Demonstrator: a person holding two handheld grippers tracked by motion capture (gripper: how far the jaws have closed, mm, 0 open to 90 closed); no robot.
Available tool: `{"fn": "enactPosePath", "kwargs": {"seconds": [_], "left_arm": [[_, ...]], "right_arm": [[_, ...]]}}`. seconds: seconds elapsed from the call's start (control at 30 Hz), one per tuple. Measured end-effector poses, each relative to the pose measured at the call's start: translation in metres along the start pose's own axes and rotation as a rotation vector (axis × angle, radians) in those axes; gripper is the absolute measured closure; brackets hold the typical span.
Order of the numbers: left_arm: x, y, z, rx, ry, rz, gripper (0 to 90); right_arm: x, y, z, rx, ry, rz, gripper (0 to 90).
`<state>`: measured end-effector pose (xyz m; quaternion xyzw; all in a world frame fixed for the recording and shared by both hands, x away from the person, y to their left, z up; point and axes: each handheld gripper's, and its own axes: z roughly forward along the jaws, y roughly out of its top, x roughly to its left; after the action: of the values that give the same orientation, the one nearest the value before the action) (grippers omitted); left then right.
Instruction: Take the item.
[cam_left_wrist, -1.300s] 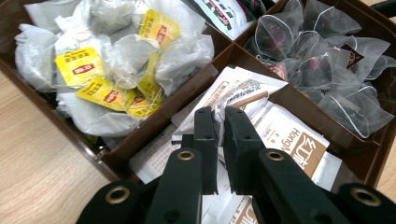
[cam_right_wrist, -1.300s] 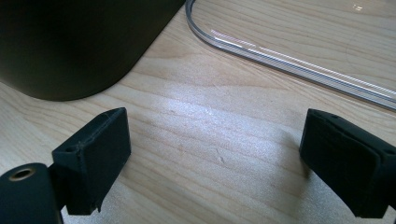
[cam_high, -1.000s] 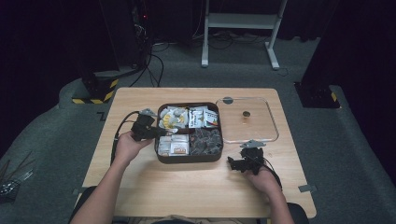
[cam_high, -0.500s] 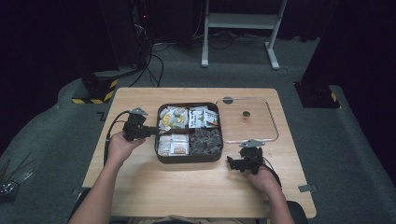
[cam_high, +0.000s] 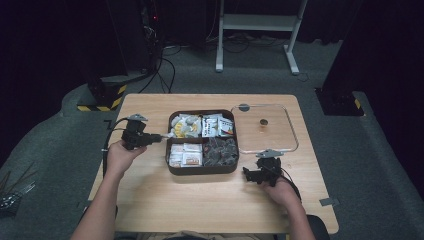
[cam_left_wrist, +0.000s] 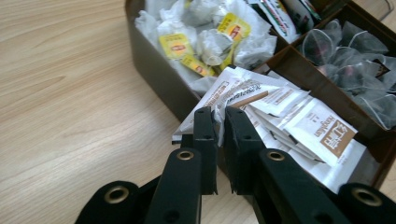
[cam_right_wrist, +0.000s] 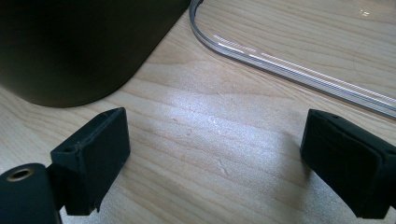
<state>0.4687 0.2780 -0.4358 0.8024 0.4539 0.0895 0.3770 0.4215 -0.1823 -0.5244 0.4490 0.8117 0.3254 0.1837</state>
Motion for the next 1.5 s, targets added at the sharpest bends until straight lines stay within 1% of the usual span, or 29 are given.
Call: {"fn": "enactPosePath", "kwargs": {"seconds": [0.03, 0.07, 0.17, 0.2, 0.23, 0.3, 0.33, 0.37, 0.4, 0.5, 0.53, 0.6, 0.63, 0.67, 0.77, 0.8, 0.9, 0.93, 1.1, 1.13, 1.17, 1.3, 1.33, 1.4, 1.43, 1.5], "left_arm": [[0.0, 0.0, 0.0, 0.0, 0.0, 0.0, 83.7], [0.004, -0.001, -0.002, -0.001, 0.005, -0.009, 83.7], [0.007, -0.002, -0.003, -0.003, 0.008, -0.02, 83.7], [0.011, -0.004, -0.004, -0.002, 0.017, -0.027, 83.6], [0.013, -0.005, -0.005, -0.002, 0.021, -0.033, 83.7], [0.014, -0.005, -0.005, -0.003, 0.024, -0.037, 83.7], [0.018, -0.007, -0.006, -0.002, 0.028, -0.047, 83.6], [0.018, -0.007, -0.006, -0.002, 0.028, -0.047, 83.5], [0.02, -0.009, -0.005, -0.001, 0.027, -0.055, 83.5], [0.023, -0.011, -0.004, 0.003, 0.035, -0.058, 83.5], [0.025, -0.012, -0.004, 0.005, 0.036, -0.067, 83.5], [0.03, -0.014, -0.002, 0.016, 0.04, -0.079, 83.5], [0.03, -0.014, -0.002, 0.016, 0.04, -0.079, 83.5], [0.033, -0.015, 0.001, 0.026, 0.042, -0.091, 83.5], [0.037, -0.017, 0.005, 0.041, 0.049, -0.101, 83.5], [0.039, -0.018, 0.008, 0.048, 0.055, -0.111, 83.4], [0.042, -0.019, 0.012, 0.061, 0.054, -0.122, 83.4], [0.043, -0.02, 0.017, 0.079, 0.046, -0.129, 83.4], [0.045, -0.022, 0.025, 0.107, 0.05, -0.121, 83.4], [0.046, -0.023, 0.028, 0.119, 0.058, -0.12, 83.3], [0.046, -0.023, 0.028, 0.119, 0.058, -0.12, 83.2], [0.049, -0.025, 0.032, 0.13, 0.088, -0.113, 82.9], [0.051, -0.026, 0.035, 0.141, 0.094, -0.111, 82.6], [0.051, -0.027, 0.037, 0.143, 0.099, -0.112, 82.6], [0.052, -0.028, 0.039, 0.149, 0.102, -0.103, 82.4], [0.052, -0.028, 0.039, 0.148, 0.103, -0.103, 82.4]], "right_arm": [[0.0, 0.0, 0.0, 0.0, 0.0, 0.0, 8.2], [0.0, 0.0, 0.0, 0.0, 0.0, 0.0, 8.2], [0.0, 0.0, 0.0, 0.0, 0.0, 0.0, 8.2], [0.0, 0.0, 0.0, 0.0, 0.0, 0.0, 8.2], [0.0, 0.0, 0.0, 0.0, 0.0, 0.0, 8.2], [0.0, 0.0, 0.0, 0.0, 0.0, 0.0, 8.2], [0.0, 0.0, 0.0, 0.0, 0.0, 0.0, 8.2], [0.0, 0.0, 0.0, 0.0, 0.0, 0.0, 8.2], [0.0, 0.0, 0.0, 0.0, 0.0, 0.0, 8.2], [0.0, 0.0, 0.0, 0.0, 0.0, 0.0, 8.2], [0.0, 0.0, 0.0, 0.0, 0.0, 0.0, 8.2], [0.0, 0.0, 0.0, 0.0, 0.0, 0.0, 8.2], [0.0, 0.0, 0.0, 0.0, 0.0, 0.0, 8.2], [0.0, 0.0, 0.0, 0.0, 0.0, 0.0, 8.2], [0.0, 0.0, 0.0, 0.0, 0.0, 0.0, 8.2], [0.0, 0.0, 0.0, 0.0, 0.0, 0.0, 8.2], [0.0, 0.0, 0.0, 0.0, 0.0, 0.0, 8.2], [0.0, 0.0, 0.0, 0.0, 0.0, 0.0, 8.2], [0.0, 0.0, 0.0, 0.0, 0.0, 0.001, 8.2], [0.0, 0.0, 0.0, 0.0, 0.0, 0.001, 8.2], [0.0, 0.0, 0.0, 0.0, 0.0, 0.001, 8.2], [0.0, 0.0, 0.0, 0.0, -0.001, 0.001, 8.3], [0.0, 0.0, 0.0, 0.0, -0.001, 0.001, 8.2], [0.0, 0.0, 0.0, 0.0, -0.001, 0.001, 8.2], [0.0, 0.0, 0.0, 0.0, -0.001, 0.001, 8.2], [0.0, 0.0, 0.0, 0.0, -0.001, 0.001, 8.2]]}}
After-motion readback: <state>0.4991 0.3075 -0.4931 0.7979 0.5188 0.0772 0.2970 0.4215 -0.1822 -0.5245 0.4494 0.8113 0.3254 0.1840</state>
